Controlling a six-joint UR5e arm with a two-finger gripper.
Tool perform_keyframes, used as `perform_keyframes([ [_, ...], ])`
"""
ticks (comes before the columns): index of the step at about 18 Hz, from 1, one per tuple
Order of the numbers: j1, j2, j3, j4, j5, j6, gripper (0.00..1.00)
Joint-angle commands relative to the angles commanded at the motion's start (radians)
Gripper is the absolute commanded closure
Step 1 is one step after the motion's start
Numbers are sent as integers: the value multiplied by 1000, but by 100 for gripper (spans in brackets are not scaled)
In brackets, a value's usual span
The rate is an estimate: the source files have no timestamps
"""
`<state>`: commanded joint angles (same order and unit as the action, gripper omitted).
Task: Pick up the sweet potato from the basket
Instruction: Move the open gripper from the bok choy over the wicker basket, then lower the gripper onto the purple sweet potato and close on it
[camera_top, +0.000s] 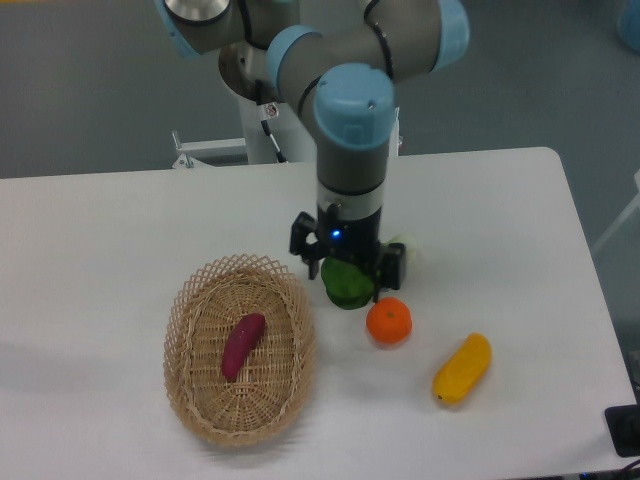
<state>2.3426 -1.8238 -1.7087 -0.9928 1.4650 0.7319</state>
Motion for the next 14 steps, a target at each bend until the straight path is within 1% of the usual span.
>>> perform_keyframes([
  [2, -46, -20, -49, 40, 6, -41, 0],
  [5, -91, -46, -109, 147, 9, -106, 0],
  [6, -107, -49, -120, 166, 11, -112, 0],
  [10, -149, -77, -132, 171, 20, -94, 0],
  [14, -158, -126, -132, 172, 55, -28, 0],
])
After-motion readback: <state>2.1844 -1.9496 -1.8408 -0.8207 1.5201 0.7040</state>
